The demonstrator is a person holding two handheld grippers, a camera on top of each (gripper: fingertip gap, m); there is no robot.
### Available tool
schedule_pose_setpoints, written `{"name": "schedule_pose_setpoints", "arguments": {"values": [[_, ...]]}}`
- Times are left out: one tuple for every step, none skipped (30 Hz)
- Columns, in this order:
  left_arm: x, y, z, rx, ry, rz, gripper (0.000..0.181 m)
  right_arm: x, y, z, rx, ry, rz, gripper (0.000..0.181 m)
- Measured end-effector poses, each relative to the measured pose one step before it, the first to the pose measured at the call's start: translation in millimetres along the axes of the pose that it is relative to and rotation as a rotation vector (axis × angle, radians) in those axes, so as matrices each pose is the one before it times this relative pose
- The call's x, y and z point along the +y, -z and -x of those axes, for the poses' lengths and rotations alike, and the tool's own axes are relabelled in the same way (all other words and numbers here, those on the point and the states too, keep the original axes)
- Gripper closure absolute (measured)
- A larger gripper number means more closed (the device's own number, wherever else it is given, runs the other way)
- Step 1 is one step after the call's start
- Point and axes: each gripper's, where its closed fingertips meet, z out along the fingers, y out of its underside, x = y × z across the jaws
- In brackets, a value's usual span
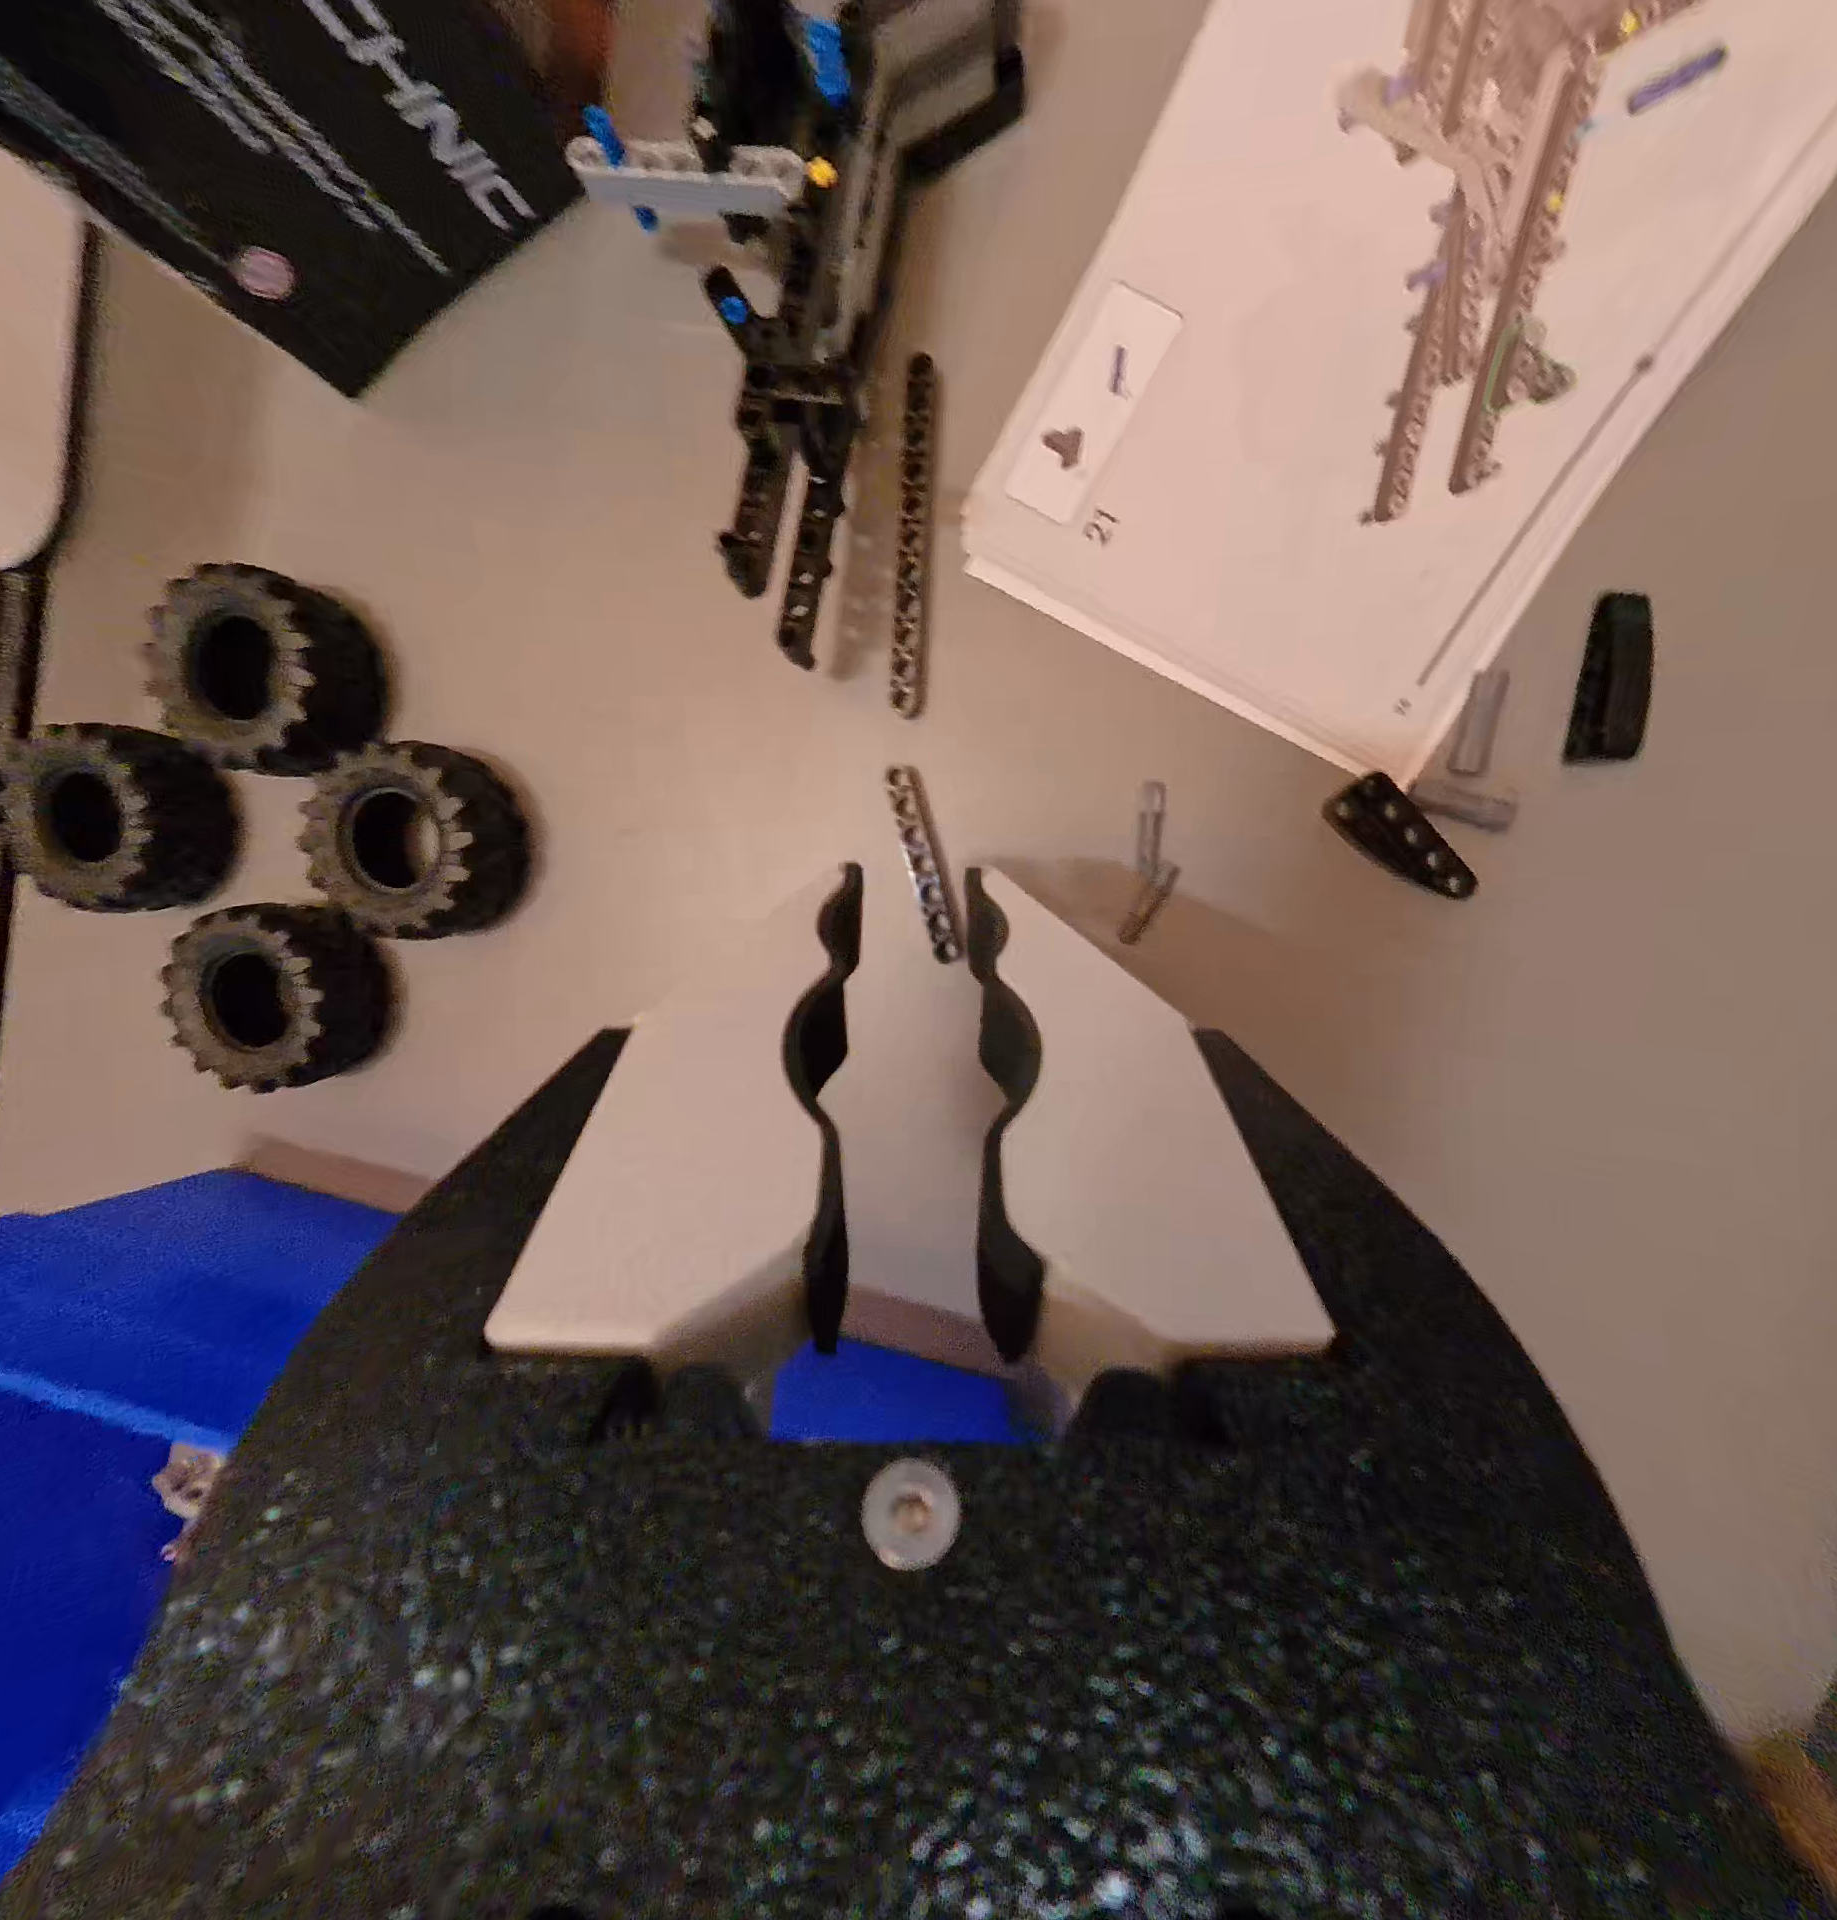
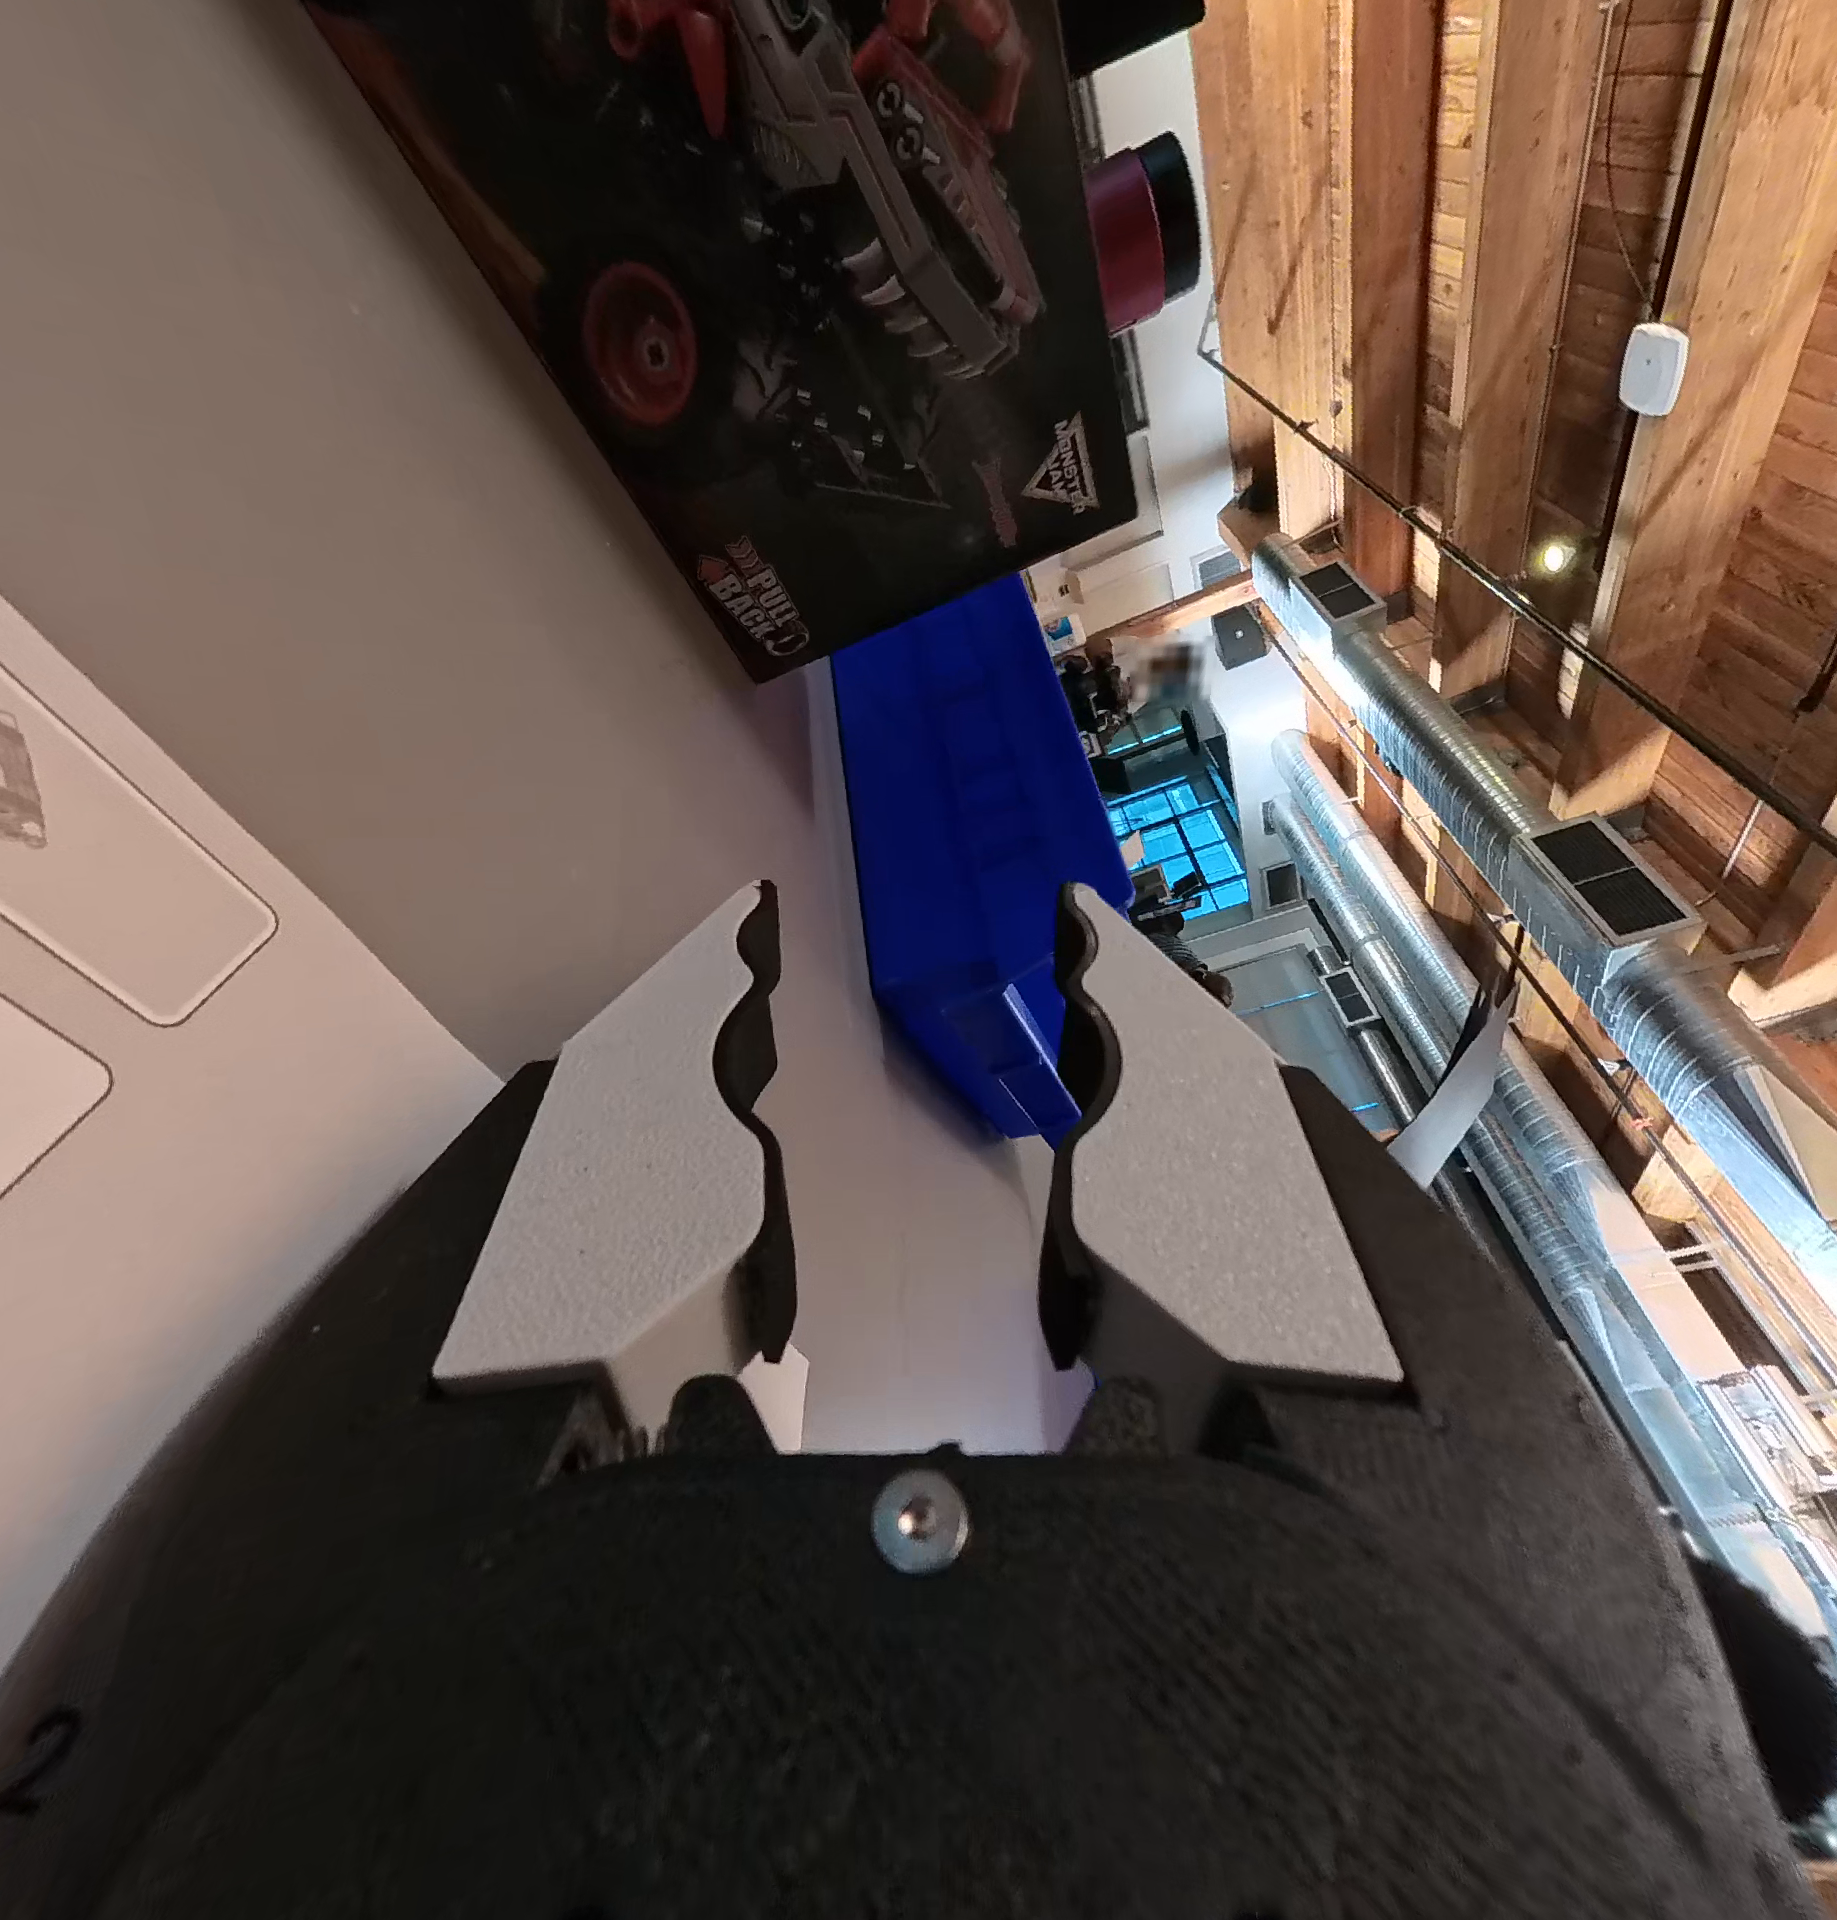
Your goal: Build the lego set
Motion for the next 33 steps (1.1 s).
{"name": "schedule_pose_setpoints", "arguments": {"values": [[-3.31,1.58,4.24,-0.0238,0.0067,-0.0202,0.163,-0.84,0.62,-1.23,0.0017,-0.0091,-0.0066,0.13],[-3.05,1.87,4.08,-0.0247,0.0082,-0.0196,0.162,-0.97,0.93,-2.13,0.0046,-0.013,-0.0077,0.13],[-2.38,2.01,3.2,-0.0207,0.0102,-0.0163,0.161,-1.23,1.07,-2.38,0.0039,-0.0178,-0.0096,0.13],[-2.06,2.28,2.87,-0.0194,0.0096,-0.017,0.159,-1.27,1.11,-1.71,-0.0008,-0.022,-0.0101,0.13],[-1.48,2.58,3.8,-0.0237,0.0129,-0.0181,0.159,-0.91,0.94,-0.87,-0.0059,-0.0236,-0.0082,0.13],[-0.61,3.05,4.7,-0.0274,0.0176,-0.0142,0.158,-0.79,0.84,-1.3,-0.002,-0.0208,-0.007,0.13],[0.52,3.51,5.33,-0.0264,0.0202,-0.0107,0.158,-0.98,0.73,-1.8,0.001,-0.0172,-0.0086,0.13],[0.84,4.14,6.2,-0.0271,0.0225,-0.01,0.157,-0.79,0.45,-0.53,-0.0053,-0.0165,-0.0085,0.131],[0.43,4.66,7.3,-0.0298,0.0254,-0.0143,0.155,0.29,-0.36,2.25,-0.0183,-0.0156,-0.0034,0.132],[-0.18,4.89,7.99,-0.0325,0.0295,-0.0205,0.154,1.58,-0.67,2.17,-0.0155,-0.0065,0.0036,0.131],[-0.38,5.02,8.65,-0.0353,0.0342,-0.0209,0.154,1.65,-0.6,0.95,-0.0087,0.0027,0.0047,0.131],[-0.4,4.62,8.23,-0.035,0.0309,-0.0207,0.153,1.08,-0.28,1.12,-0.0118,-0.0016,0.0006,0.131],[0.01,4.15,7.04,-0.0323,0.0246,-0.0208,0.153,0.52,-0.14,2.23,-0.0199,-0.012,-0.0026,0.131],[1.68,3.78,5.83,-0.0297,0.0249,-0.0173,0.152,-0.15,0.28,0.88,-0.0124,-0.0158,-0.0047,0.131],[3.44,3.47,5.05,-0.0285,0.0276,-0.0189,0.152,-0.87,0.76,-1.63,0.0027,-0.0144,-0.0057,0.133],[4.56,2.77,5.37,-0.0348,0.033,-0.0218,0.151,-1.38,1.19,-1.58,0.0029,-0.0135,-0.0081,0.131],[6.45,2.25,5.75,-0.0421,0.035,-0.0164,0.151,-1.1,0.89,-0.32,-0.0009,-0.0104,-0.007,0.132],[8.43,1.76,4.31,-0.036,0.0298,-0.0061,0.152,-0.21,0.29,0.41,-0.0029,-0.0037,-0.0018,0.132],[9.82,1.39,1.81,-0.0222,0.0242,0.0039,0.152,0.37,-0.31,1.05,-0.0051,0.0004,0.0016,0.132],[10.32,1.3,-0.58,-0.0082,0.0221,0.0119,0.152,0.2,-0.49,0.84,-0.0029,0.0011,0.0021,0.132],[10.13,1.51,-2.14,0.0001,0.0246,0.0163,0.152,-0.45,-0.4,0.76,-0.0018,0.0009,-0.0009,0.132],[8.03,2.39,-3.23,0.0033,0.0254,0.0095,0.152,-1.19,-0.33,1.0,-0.0024,0.0003,-0.0041,0.132],[5.18,3.65,-4.26,0.0078,0.0173,-0.0057,0.151,-0.7,-0.29,1.46,-0.004,0.0022,-0.0017,0.133],[2.57,4.7,-5.14,0.0096,0.0087,-0.0205,0.152,0.1,-0.43,1.01,0.0005,0.0079,0.0028,0.133],[0.79,5.16,-5.22,0.0092,0.0042,-0.0285,0.153,0.66,-0.45,0.66,0.0034,0.0101,0.0057,0.133],[-0.03,4.94,-5.46,0.0125,-0.0001,-0.0288,0.153,0.69,-0.62,0.39,0.0041,0.0086,0.0057,0.133],[-0.65,4.2,-5.07,0.0155,-0.0039,-0.0253,0.155,0.75,-0.57,0.31,0.0042,0.0076,0.0061,0.134],[-2.99,3.0,-3.57,0.0148,-0.0112,-0.0186,0.156,0.79,-0.57,0.06,0.0054,0.0079,0.0059,0.133],[-3.94,2.64,-2.52,0.0137,-0.01,-0.0021,0.156,0.53,-0.46,0.24,0.0037,0.008,0.0045,0.133],[-4.07,2.84,-2.15,0.0115,-0.0078,0.001,0.155,0.5,-0.31,0.46,0.0019,0.0078,0.0037,0.133],[-4.58,2.37,-3.31,0.0146,-0.0103,-0.0104,0.155,0.96,-0.27,0.07,0.0055,0.0098,0.006,0.133],[-4.7,1.03,-4.83,0.0207,-0.0141,-0.0218,0.155,1.12,-0.11,0.01,0.0063,0.0118,0.0082,0.133],[-4.25,-0.5,-4.66,0.0205,-0.0151,-0.0246,0.155,1.3,0.03,0.46,0.0038,0.0127,0.0088,0.133]]}}
